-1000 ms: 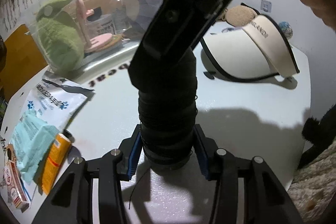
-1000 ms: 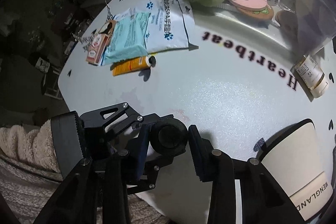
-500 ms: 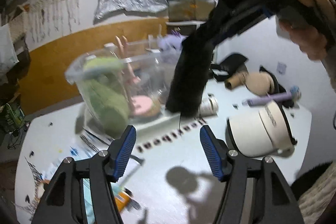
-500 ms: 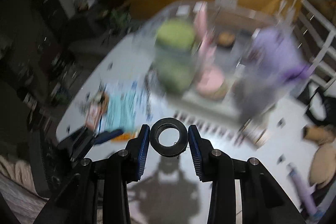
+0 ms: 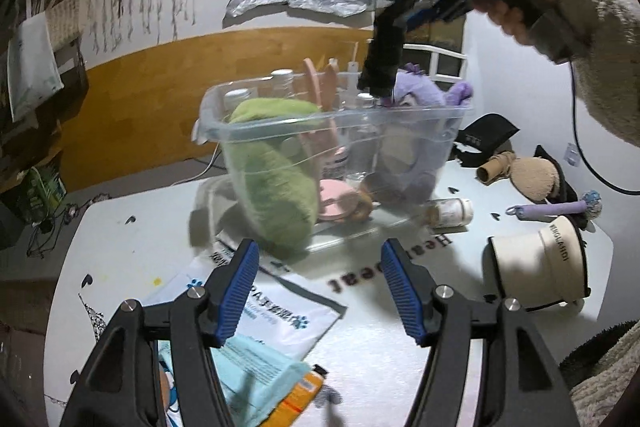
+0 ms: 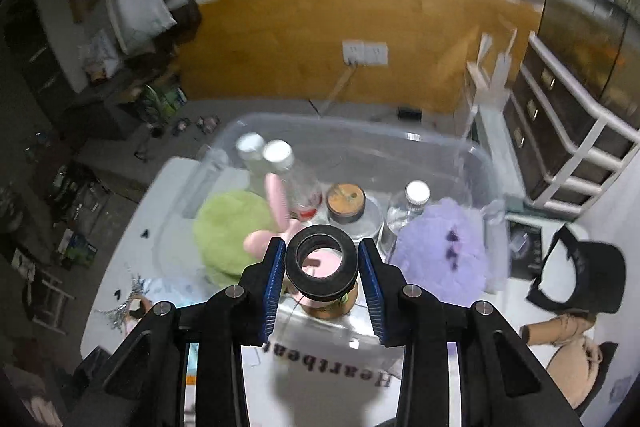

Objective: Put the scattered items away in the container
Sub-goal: 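Carry the cylinder over the clear box with the right tool while the left tool opens, then lower the black cylinder into the box and open the right tool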

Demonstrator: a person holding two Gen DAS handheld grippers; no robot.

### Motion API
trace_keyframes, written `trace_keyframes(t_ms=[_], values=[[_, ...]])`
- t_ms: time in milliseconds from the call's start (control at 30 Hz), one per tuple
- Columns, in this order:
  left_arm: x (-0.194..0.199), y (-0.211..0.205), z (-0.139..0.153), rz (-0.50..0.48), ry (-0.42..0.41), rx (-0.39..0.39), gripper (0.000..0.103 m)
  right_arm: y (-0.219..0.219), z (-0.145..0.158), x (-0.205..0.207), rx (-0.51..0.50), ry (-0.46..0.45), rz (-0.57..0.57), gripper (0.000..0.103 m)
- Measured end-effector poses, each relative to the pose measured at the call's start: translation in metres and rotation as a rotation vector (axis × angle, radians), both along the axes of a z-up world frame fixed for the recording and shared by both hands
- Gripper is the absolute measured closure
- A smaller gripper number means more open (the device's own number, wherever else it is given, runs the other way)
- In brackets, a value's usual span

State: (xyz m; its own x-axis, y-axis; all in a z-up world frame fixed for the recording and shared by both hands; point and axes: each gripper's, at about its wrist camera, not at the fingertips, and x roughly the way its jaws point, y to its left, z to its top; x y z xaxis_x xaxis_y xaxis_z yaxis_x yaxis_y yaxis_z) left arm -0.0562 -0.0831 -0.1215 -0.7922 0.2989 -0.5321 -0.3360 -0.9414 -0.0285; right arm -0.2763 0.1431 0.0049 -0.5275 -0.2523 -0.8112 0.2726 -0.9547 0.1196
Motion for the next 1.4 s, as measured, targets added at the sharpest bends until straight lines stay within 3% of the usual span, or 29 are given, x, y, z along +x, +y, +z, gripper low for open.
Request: trace_keyframes(t_ms=[233, 467, 867, 1133, 1267, 1400], values=[[-0.022, -0.021, -0.016, 0.052, -0.061, 0.032, 0.04, -0.015, -0.074, -0.069, 0.126, -0.214, -0.02, 0.065], [-0.035, -0.029, -0.031, 0.088, -0.108, 0.055, 0.04, -0.03, -0.118, -0.102, 0.27, -0.303, -0.016, 0.065], [-0.037, -0.029, -0.038, 0.092, -0.136, 0.062, 0.04, -0.051, -0.151, -0.109, 0.428, -0.329, 0.083, 0.065], [-0.04, -0.028, -0.041, 0.092, -0.147, 0.062, 0.04, -0.042, -0.149, -0.104, 0.434, -0.327, 0.144, 0.065], [-0.04, -0.024, -0.04, 0.082, -0.143, 0.056, 0.04, -0.041, -0.156, -0.099, 0.497, -0.364, 0.206, 0.065], [-0.041, -0.025, -0.041, 0.085, -0.151, 0.061, 0.04, -0.033, -0.151, -0.098, 0.46, -0.385, 0.2, 0.065]])
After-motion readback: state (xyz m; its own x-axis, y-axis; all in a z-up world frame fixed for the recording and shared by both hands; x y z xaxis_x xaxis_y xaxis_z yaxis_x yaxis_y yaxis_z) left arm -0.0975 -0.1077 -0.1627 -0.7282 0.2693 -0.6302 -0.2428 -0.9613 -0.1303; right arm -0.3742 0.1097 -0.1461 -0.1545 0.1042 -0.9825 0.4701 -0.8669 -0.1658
